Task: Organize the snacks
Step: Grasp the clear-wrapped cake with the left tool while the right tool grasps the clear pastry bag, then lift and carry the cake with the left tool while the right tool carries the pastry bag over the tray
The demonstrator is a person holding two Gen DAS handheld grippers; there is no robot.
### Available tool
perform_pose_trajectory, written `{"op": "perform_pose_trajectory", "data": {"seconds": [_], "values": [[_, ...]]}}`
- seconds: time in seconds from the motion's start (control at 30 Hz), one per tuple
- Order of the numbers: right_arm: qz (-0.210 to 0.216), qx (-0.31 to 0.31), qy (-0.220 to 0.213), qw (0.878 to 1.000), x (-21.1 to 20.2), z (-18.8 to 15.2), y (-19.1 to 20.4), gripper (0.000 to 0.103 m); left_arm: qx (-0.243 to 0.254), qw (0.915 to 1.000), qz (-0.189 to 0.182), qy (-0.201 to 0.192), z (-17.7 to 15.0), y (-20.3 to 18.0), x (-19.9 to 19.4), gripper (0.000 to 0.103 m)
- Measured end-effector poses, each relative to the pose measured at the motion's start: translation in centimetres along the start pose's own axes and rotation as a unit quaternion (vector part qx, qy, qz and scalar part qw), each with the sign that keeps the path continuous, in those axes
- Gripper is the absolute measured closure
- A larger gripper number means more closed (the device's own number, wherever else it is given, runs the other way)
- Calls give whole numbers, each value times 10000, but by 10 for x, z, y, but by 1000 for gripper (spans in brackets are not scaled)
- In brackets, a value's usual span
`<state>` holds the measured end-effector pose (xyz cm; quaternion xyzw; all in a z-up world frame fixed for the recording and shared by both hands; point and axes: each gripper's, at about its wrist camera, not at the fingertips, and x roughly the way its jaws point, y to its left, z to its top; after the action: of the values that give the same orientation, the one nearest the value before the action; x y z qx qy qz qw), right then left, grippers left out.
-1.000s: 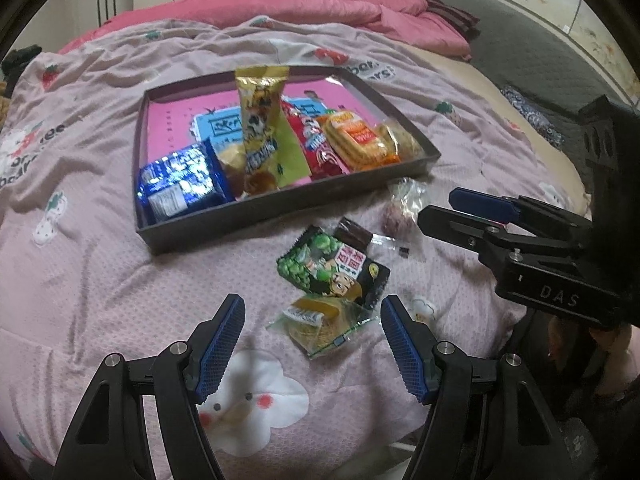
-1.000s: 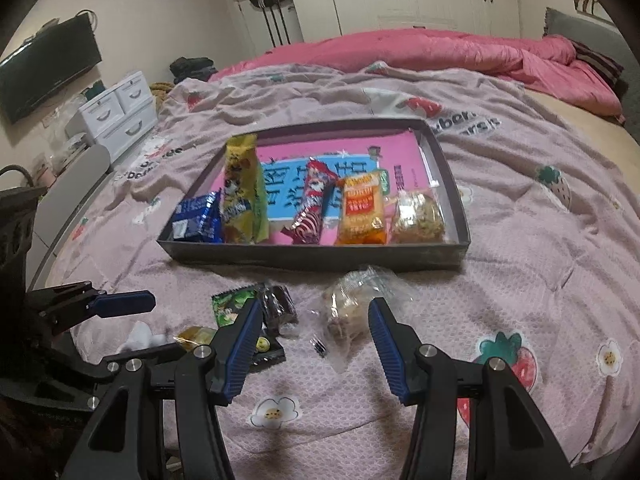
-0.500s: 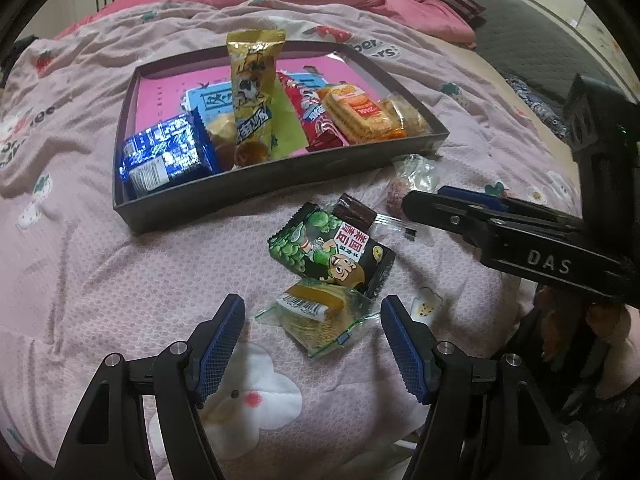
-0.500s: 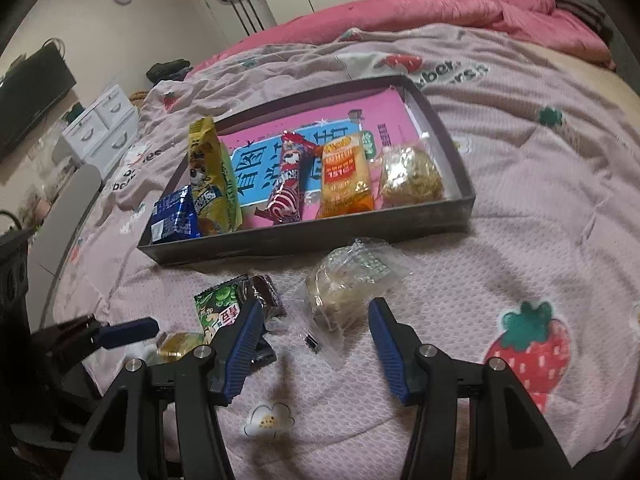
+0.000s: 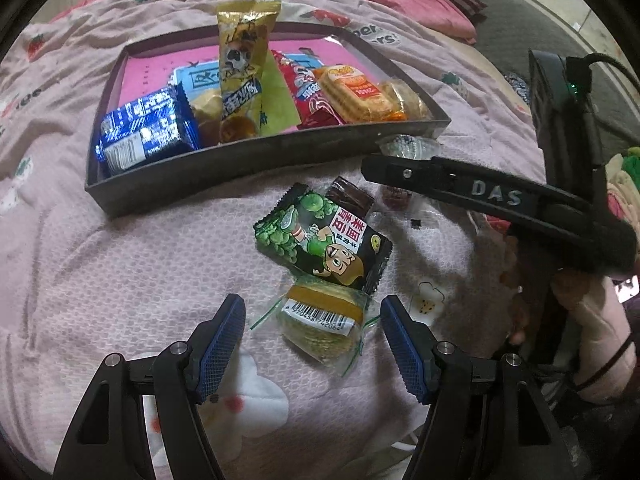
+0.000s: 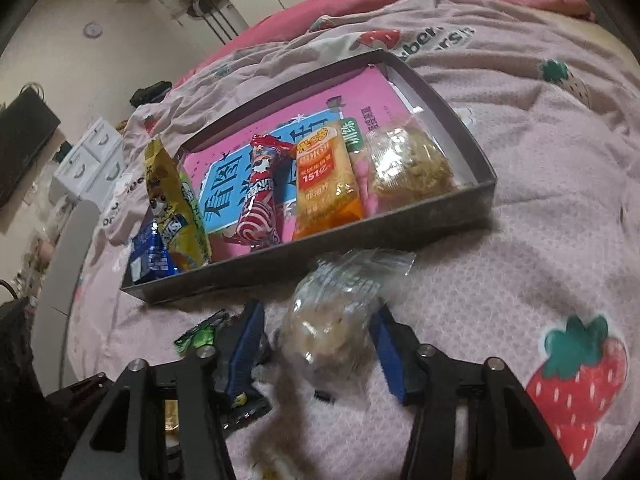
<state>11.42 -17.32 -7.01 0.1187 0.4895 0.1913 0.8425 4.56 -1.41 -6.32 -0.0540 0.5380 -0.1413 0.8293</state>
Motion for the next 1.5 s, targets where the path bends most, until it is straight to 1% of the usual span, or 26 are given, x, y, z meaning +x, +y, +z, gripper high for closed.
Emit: {"op": "perform_pose_trajectory", "data": {"seconds": [0.03,0.07,0.1,0.13,0.2,0.23,0.27,0.3,0.47,0.53,0.73,0.8,1.1,1.4,1.5], "values": [[-28,-63,-13,10000,1,0,0,59,-15,10000,-25,6,0,0,1,31],[-8,-118,-23,9999,1,0,0,59,-23,10000,-33,6,0,1,1,34],[-12,-175,-33,9998,1,0,0,59,-43,10000,-65,7,0,1,1,39],[-23,-222,-33,9997,1,0,1,60,-54,9999,-91,18,0,2,1,41],[-133,-478,-67,9987,-1,-1,6,60,-57,9999,-132,48,0,2,3,49],[-178,-584,-80,9981,-2,-1,8,60,-41,9999,-135,51,0,2,3,51],[-207,-664,-95,9975,-4,-1,10,60,-27,9999,-150,41,0,1,2,58],[-239,-731,-137,9969,-7,-2,11,60,-25,9998,-175,30,0,1,1,59],[-178,-647,-282,9973,-23,-3,3,60,-44,9997,-225,-54,-1,4,-8,61],[-165,-603,-358,9974,-29,-2,0,60,-41,9997,-190,-155,0,5,-14,61],[-177,-603,-648,9959,-49,2,-2,61,-130,9979,-146,-609,3,11,-40,61],[-245,-671,-723,9948,-53,3,0,61,-171,9969,-115,-765,3,13,-48,61],[-259,-1007,-1129,9881,-73,5,16,61,-206,9904,150,-1361,11,18,-72,61],[-248,-1180,-1290,9843,-80,10,28,61,-381,9836,455,-1702,23,36,-83,61],[-274,-1227,-1355,9828,-81,12,32,61,-438,9822,498,-1758,28,40,-82,61]]}}
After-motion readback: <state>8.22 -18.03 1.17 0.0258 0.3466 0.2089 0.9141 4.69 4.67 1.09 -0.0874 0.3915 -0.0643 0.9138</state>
